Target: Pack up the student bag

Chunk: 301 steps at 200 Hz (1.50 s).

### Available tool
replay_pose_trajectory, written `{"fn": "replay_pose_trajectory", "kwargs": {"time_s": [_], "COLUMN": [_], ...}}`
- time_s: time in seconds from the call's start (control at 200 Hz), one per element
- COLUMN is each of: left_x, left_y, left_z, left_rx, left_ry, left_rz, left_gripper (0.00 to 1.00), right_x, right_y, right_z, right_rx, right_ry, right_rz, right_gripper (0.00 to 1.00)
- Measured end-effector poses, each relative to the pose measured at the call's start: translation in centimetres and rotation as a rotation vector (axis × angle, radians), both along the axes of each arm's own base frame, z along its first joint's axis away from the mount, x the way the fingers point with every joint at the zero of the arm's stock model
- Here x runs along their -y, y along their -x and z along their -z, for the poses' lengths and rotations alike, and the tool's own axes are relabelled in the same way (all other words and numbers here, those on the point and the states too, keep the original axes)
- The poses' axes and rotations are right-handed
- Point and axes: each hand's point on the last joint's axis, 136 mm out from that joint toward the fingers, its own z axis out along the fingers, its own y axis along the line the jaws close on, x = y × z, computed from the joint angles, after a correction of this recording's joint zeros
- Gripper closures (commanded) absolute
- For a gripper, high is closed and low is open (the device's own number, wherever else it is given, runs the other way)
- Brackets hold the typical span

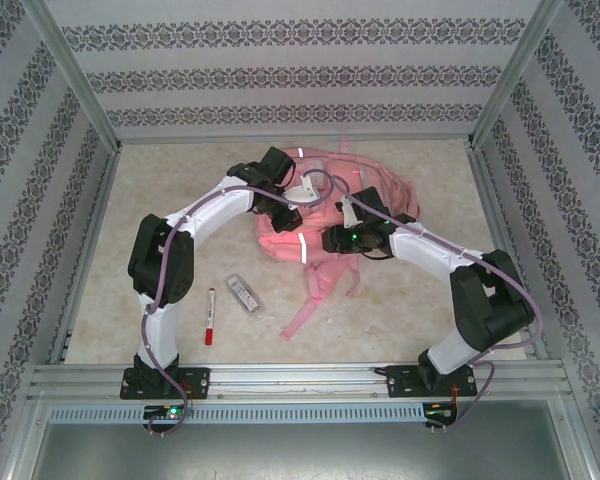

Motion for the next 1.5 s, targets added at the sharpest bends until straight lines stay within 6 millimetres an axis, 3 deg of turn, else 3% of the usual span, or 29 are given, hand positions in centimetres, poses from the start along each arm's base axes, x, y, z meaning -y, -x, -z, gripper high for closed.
{"fn": "replay_pose_trajectory", "kwargs": {"time_s": [0.17, 0.335, 0.42, 0.465, 0.67, 0.784, 0.944, 1.299, 1.504], "left_x": [0.2, 0.3, 0.4, 0.5, 0.6, 0.7, 0.8, 0.7, 0.7], "left_y": [0.7, 1.1, 1.1, 1.2, 1.3, 1.3, 1.4, 1.5, 1.3], "left_z": [0.0, 0.0, -0.1, -0.1, -0.1, -0.1, -0.2, 0.0, 0.4], "left_rx": [-0.056, -0.089, -0.096, -0.100, -0.115, -0.118, -0.124, -0.131, -0.128], "left_ry": [0.025, 0.038, 0.043, 0.047, 0.058, 0.062, 0.069, 0.070, 0.079], "left_rz": [-0.028, -0.051, -0.055, -0.057, -0.064, -0.065, -0.066, -0.075, -0.075], "left_gripper": [1.00, 1.00, 1.00, 1.00, 1.00, 1.00, 1.00, 1.00, 1.00], "right_x": [-1.6, -2.0, -1.9, -1.7, -1.3, -1.1, -0.4, -0.9, -0.2], "right_y": [0.0, -0.2, -0.3, -0.4, -1.4, -1.8, -1.9, -2.3, -2.3], "right_z": [-0.2, -0.1, -0.1, -0.1, -1.5, -2.5, -2.3, -1.3, -0.7], "right_rx": [0.054, 0.084, 0.088, 0.089, 0.123, 0.149, 0.162, 0.127, 0.040], "right_ry": [0.017, 0.051, 0.061, 0.073, 0.120, 0.148, 0.200, 0.172, 0.084], "right_rz": [0.037, 0.154, 0.224, 0.262, 0.385, 0.410, 0.430, 0.455, 0.457], "right_gripper": [0.54, 0.56, 0.60, 0.55, 0.53, 0.52, 0.52, 0.80, 0.88]}}
